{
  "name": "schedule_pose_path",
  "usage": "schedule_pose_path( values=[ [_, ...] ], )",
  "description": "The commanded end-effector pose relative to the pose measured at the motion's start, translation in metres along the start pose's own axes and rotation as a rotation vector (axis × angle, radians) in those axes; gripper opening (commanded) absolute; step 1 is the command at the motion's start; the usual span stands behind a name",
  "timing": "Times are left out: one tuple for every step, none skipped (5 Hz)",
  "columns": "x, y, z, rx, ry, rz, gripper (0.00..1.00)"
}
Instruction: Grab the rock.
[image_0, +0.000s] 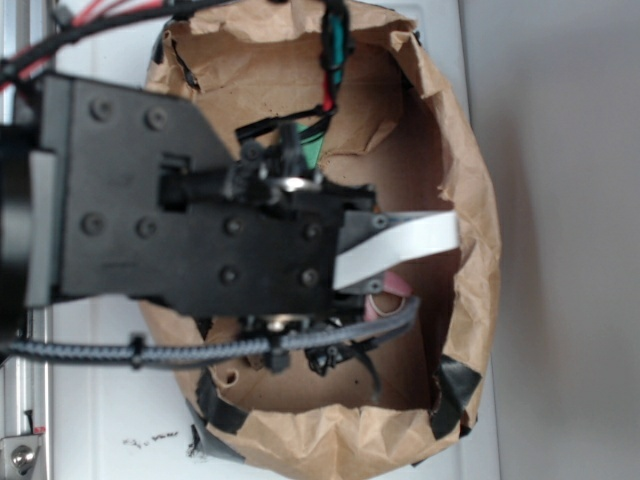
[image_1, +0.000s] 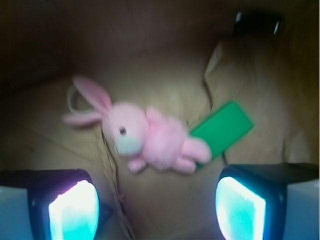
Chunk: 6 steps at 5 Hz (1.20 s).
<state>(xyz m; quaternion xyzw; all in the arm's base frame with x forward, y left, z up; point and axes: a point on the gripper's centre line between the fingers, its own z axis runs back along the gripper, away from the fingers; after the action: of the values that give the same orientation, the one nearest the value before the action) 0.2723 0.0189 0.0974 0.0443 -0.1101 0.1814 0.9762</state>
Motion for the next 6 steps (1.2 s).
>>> schedule_pose_path(
  values=[
    [-0.010,-0.001,-0.006,-0.059,0.018,0.111,1.00],
    [-0.014,-0.004,-0.002,-0.108,0.081,0.188,1.00],
    [-0.018,-0.006,0.015,-0.142,0.074,0.193,1.00],
    [-0.019,-0.005,0.032,-0.165,0.094,0.298,1.00],
    [-0.020,-0.009,0.029,-0.149,0.089,0.330,1.00],
    [-0.020,-0.009,0.029,-0.149,0.089,0.330,1.00]
  ],
)
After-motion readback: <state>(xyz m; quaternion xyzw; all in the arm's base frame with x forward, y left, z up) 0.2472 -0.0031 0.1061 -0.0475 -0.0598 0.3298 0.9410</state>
